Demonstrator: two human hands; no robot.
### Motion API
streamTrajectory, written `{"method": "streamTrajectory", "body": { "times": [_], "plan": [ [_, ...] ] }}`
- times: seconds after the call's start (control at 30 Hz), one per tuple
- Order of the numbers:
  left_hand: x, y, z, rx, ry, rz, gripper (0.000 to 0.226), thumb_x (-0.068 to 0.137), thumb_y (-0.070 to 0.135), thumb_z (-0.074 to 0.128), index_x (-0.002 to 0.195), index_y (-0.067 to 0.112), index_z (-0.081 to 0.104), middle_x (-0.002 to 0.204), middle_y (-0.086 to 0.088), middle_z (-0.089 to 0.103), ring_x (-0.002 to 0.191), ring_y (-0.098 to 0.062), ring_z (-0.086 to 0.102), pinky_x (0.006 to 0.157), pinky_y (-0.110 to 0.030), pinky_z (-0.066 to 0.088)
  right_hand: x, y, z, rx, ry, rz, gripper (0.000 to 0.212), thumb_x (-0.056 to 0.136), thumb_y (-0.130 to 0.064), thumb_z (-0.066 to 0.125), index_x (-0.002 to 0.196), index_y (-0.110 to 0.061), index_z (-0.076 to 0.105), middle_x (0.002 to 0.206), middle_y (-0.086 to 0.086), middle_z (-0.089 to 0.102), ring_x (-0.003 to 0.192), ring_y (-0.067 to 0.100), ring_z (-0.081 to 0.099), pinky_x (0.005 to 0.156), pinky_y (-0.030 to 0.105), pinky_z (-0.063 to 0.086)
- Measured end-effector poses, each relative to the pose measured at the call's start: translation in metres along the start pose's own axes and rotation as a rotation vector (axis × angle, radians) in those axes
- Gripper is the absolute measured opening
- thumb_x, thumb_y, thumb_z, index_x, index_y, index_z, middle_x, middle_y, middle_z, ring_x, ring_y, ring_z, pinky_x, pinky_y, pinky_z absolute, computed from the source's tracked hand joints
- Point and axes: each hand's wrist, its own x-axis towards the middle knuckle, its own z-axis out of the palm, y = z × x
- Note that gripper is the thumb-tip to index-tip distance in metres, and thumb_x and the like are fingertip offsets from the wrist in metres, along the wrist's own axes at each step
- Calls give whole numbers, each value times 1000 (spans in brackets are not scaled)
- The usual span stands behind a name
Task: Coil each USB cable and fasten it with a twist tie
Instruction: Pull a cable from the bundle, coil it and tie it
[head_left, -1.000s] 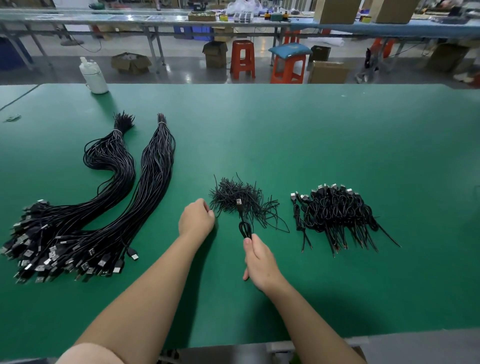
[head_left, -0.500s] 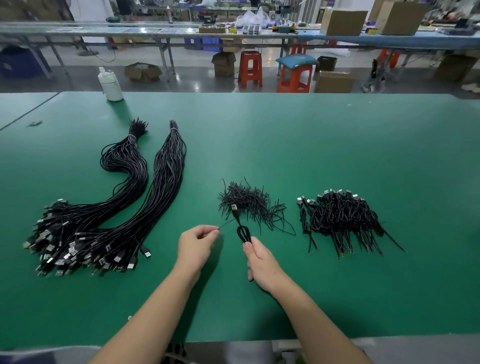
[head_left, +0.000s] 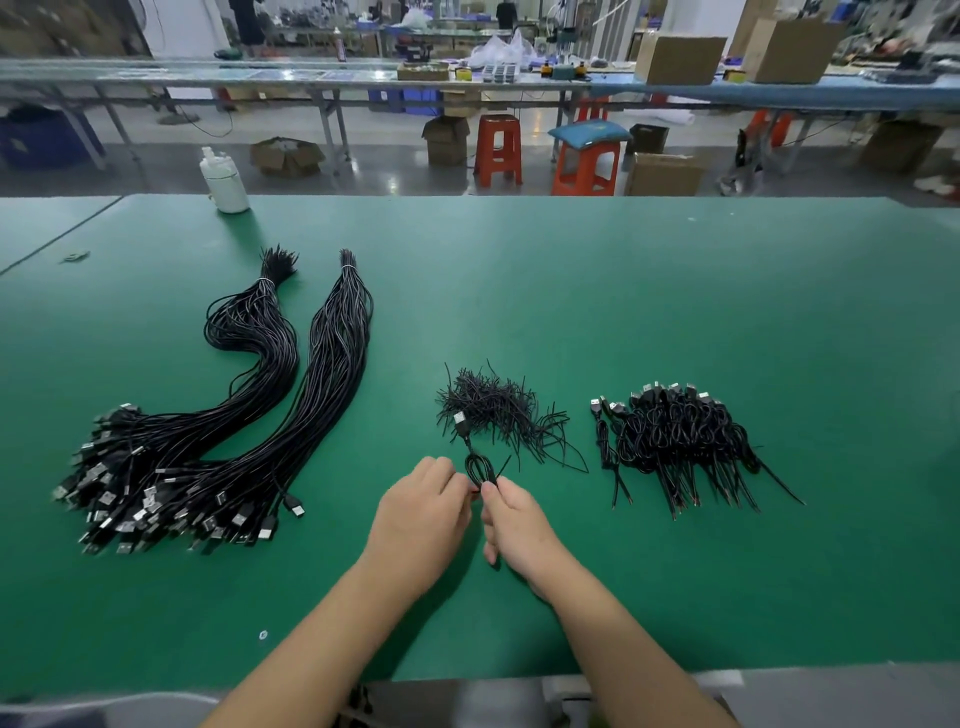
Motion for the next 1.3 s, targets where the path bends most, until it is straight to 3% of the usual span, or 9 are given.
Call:
{"method": "streamTrajectory", "body": {
  "times": [0.1,0.2,0.37,0.47,0.67,0.8,1.0,1.13,1.3],
  "plan": [
    [8,-9,-8,40,36,297,11,79,3,68,84,12,66,96,-5,64,101,-28,60,83,-36,48,-1,-7,-5,109,-137,74,24,105,-22,35,83,-15,41,52,-6,30,38,12,27,43,30,38],
    [14,-13,-15,-102,-69,251,27,76,-8,63,94,12,67,116,-3,68,121,-21,59,103,-38,44,-4,-12,-10,133,-191,84,24,102,-21,33,80,-16,42,51,-8,27,41,13,22,41,27,36],
    [17,-9,-19,-379,-102,-165,13,93,11,61,88,22,63,84,18,66,77,3,54,84,-27,42,-14,-15,-6,18,-147,-38,30,105,-33,35,84,-15,46,56,-11,35,46,13,30,48,32,33],
    [19,-8,-20,-528,-157,-366,14,93,16,64,82,24,65,76,20,66,72,3,57,71,-6,36,-16,-18,-11,-439,-101,-234,34,106,-41,35,85,-15,44,71,-3,49,64,20,46,65,40,42],
    [24,-7,-15,-641,-298,-628,16,91,19,65,77,26,66,73,8,67,65,-4,53,66,-19,43,-16,-21,-20,-1037,-12,-459,31,108,-39,28,98,-16,46,92,12,66,83,39,61,68,43,41],
    [27,-8,-13,-670,-401,-658,18,91,19,66,75,25,66,71,8,66,64,-7,53,69,-27,46,-14,-20,-24,-1191,-28,-501,37,108,-39,24,112,-12,51,98,11,68,85,37,63,71,43,41],
    [31,-11,-10,-594,-438,-701,22,86,37,72,71,22,74,62,7,68,51,-3,45,53,-23,39,-14,-13,-22,-1256,-29,-515,41,108,-39,22,109,-12,52,92,11,69,78,37,63,66,41,37],
    [34,-14,-15,-674,-504,-667,25,88,44,67,73,27,78,65,-5,68,58,-9,45,61,-31,44,-11,-12,-20,-1260,-5,-483,40,108,-37,23,107,-12,54,93,12,69,80,37,64,65,40,33],
    [42,-15,-21,-637,-566,-585,14,80,21,77,67,25,75,81,0,75,74,-21,67,80,-37,54,-8,-13,-22,-1309,2,-479,39,108,-35,23,109,-11,53,95,12,69,83,36,65,65,40,35]
  ]
}}
